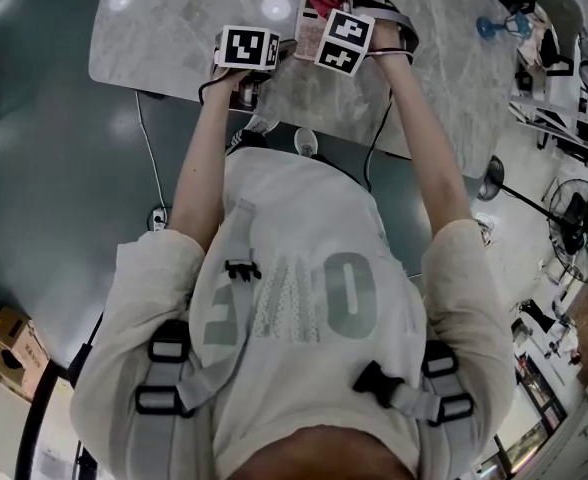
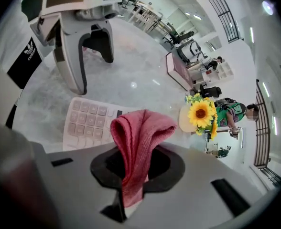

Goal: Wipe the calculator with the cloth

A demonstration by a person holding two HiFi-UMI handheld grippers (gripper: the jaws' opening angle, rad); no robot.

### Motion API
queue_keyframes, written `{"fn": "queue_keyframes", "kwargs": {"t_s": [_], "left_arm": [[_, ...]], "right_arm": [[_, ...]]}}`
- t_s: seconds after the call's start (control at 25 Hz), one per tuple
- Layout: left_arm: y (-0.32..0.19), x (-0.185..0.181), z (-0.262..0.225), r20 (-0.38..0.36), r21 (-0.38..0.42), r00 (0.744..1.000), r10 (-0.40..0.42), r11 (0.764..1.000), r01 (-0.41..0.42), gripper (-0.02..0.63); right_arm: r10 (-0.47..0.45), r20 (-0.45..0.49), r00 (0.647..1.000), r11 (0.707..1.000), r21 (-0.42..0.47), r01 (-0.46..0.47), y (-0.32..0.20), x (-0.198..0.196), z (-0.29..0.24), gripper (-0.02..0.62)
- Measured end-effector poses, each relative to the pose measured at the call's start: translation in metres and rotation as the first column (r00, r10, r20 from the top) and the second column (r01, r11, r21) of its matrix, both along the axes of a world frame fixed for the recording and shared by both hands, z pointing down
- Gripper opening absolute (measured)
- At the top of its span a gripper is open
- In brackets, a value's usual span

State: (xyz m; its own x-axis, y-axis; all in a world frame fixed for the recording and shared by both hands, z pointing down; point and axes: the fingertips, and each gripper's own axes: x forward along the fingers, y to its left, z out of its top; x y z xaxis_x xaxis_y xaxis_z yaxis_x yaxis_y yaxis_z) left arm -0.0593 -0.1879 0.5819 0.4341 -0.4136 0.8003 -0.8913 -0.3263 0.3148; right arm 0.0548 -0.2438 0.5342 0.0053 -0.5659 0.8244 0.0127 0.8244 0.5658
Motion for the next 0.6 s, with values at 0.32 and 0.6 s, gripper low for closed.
{"fn": "queue_keyframes", "kwargs": {"t_s": [0.32, 0.6], "left_arm": [[-0.001, -0.005, 0.0, -0.039, -0.013, 0.999, -0.005, 1.0, 0.005, 0.518], [-0.004, -0.005, 0.0, -0.041, -0.003, 0.999, -0.012, 1.0, 0.012, 0.518]], "right_arm": [[-0.001, -0.034, 0.999, 0.999, -0.044, 0.0, -0.003, -0.011, 0.022, 0.06], [0.001, -0.047, 0.999, 0.998, -0.058, -0.003, -0.007, -0.012, 0.026, 0.06]]}}
